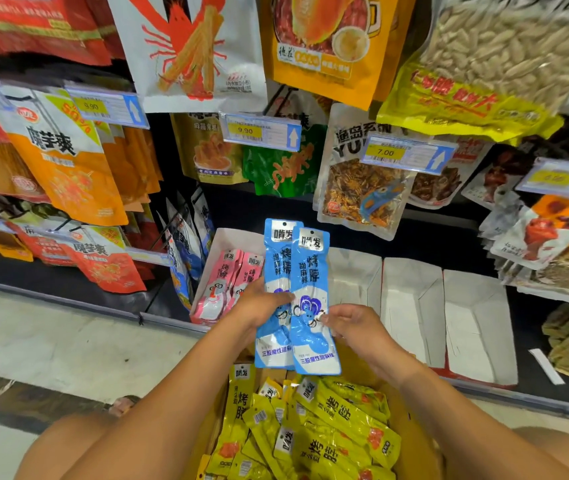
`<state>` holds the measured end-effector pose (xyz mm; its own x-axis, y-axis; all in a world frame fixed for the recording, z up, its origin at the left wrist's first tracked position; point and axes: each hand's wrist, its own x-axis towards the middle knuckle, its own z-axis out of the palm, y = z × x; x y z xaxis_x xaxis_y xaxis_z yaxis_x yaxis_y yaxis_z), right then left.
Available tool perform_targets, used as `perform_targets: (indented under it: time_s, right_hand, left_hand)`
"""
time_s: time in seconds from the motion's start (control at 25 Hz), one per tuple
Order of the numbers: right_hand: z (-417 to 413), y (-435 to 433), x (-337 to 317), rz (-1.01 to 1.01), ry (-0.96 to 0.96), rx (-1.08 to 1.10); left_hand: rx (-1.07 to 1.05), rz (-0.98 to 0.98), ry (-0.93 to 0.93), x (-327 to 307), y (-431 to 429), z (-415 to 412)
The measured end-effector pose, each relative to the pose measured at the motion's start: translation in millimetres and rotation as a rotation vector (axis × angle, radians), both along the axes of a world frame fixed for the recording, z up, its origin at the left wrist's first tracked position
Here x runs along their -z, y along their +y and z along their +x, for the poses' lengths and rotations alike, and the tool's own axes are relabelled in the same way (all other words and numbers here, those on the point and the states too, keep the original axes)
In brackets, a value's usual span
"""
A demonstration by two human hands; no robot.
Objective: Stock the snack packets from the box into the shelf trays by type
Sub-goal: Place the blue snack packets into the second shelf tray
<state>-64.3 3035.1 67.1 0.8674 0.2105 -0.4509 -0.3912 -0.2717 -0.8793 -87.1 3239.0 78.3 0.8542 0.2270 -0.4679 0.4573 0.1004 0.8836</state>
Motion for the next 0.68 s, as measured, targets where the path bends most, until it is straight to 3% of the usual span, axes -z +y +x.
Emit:
perform_targets:
  time_s: [0.28,0.68]
  right_hand:
    - [49,-2,1,-0.067,0.091,0.023]
    - [120,88,78,-0.284,0.132,-0.003]
  left_hand:
    - [-0.085,0.128,0.045,-5,40,9]
    - [-0.126,0.080,-0.041,-7,77,12]
